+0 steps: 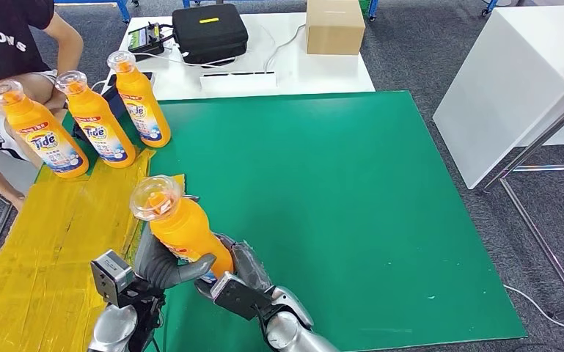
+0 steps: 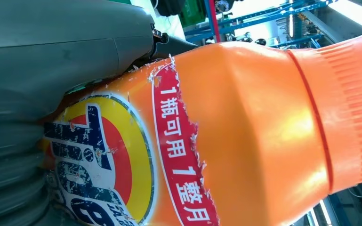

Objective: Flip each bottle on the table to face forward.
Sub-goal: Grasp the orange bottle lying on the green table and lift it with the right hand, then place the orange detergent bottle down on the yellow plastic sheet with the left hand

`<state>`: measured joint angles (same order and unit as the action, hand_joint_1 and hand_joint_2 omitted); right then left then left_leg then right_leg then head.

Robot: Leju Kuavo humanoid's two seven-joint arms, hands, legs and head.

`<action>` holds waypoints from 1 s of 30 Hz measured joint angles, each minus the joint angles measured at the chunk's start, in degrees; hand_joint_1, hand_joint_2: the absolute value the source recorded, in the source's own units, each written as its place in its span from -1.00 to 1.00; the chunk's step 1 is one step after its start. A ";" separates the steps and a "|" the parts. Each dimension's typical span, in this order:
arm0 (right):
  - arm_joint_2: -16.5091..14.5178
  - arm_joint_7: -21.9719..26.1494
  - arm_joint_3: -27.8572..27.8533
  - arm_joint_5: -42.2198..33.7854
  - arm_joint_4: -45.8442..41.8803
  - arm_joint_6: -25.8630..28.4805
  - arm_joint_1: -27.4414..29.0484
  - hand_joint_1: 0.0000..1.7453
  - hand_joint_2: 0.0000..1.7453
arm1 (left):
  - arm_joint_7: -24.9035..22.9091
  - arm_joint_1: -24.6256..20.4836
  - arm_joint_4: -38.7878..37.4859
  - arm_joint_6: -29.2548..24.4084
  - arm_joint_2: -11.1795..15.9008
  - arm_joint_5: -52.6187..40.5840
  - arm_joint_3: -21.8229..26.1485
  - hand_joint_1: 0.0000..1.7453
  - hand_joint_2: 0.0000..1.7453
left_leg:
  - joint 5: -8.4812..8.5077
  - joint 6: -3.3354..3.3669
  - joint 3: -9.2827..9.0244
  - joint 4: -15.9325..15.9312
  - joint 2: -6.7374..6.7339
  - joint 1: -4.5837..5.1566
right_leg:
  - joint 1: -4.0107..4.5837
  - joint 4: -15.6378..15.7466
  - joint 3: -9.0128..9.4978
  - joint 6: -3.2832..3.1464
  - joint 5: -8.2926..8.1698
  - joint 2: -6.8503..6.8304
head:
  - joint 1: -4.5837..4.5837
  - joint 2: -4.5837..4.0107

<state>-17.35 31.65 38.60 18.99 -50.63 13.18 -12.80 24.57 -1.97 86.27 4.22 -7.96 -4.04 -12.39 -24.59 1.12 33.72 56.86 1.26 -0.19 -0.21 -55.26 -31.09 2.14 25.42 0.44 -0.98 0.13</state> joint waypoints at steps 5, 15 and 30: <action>0.00 0.00 0.02 0.00 0.10 -0.01 0.00 1.00 1.00 | 0.00 0.05 0.00 0.03 0.00 0.01 0.00 1.00 1.00 | 0.00 0.00 0.00 0.00 0.00 0.00 | 0.00 0.00 0.00 0.00 0.00 0.00 | 0.00 0.00; 0.91 0.61 -0.51 0.24 -3.90 5.24 1.95 -1.00 -1.00 | -0.48 -0.14 2.19 -11.30 0.01 -8.51 1.45 1.00 1.00 | 0.00 0.00 0.01 0.00 0.00 0.00 | 0.00 0.00 -0.01 0.00 0.00 0.00 | 0.00 0.00; 2.23 -3.69 -13.84 0.16 -37.00 0.17 13.04 -1.00 1.00 | -25.91 -11.97 -12.91 -43.13 5.50 -78.61 17.65 1.00 1.00 | 0.07 -0.07 0.00 0.00 0.01 -0.02 | 0.01 -0.01 -0.01 -0.01 -0.01 0.00 | -0.02 0.00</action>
<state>-15.12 27.96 24.76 19.15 -87.62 13.35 0.24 -1.34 -13.94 73.36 -38.91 -2.46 -82.66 5.26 -24.51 1.05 33.71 56.86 1.27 -0.21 -0.21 -55.27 -31.11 2.13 25.40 0.45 -1.01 0.13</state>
